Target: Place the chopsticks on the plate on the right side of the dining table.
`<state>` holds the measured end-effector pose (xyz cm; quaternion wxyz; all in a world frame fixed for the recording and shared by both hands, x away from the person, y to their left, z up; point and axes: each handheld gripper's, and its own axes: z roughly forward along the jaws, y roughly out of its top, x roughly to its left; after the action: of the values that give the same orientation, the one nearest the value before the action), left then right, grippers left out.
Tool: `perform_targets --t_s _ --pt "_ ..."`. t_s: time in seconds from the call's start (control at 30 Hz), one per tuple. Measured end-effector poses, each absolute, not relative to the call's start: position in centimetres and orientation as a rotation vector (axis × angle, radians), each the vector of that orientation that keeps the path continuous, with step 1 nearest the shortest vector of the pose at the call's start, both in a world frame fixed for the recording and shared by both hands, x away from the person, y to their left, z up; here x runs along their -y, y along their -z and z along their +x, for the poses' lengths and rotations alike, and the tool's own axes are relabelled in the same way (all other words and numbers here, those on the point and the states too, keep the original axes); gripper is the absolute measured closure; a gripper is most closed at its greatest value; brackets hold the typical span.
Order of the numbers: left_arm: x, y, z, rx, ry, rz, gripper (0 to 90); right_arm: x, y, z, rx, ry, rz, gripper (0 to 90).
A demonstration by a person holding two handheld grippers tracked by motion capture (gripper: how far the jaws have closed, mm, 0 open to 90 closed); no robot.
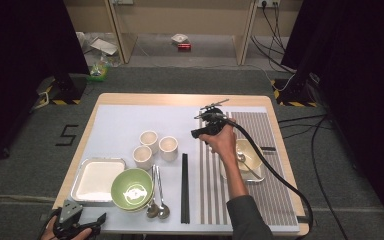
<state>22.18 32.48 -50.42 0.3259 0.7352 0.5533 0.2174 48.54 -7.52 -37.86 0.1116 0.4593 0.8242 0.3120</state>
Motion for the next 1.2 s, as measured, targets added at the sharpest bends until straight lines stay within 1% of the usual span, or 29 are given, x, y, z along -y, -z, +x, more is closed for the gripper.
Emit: perform_targets --t_s 1.2 --pt "-32.5 50.3 22.3 -1.455 -0.568 1.944 11.7 1.7 39.7 48.8 -2.538 -0.959 1.269 44.2"
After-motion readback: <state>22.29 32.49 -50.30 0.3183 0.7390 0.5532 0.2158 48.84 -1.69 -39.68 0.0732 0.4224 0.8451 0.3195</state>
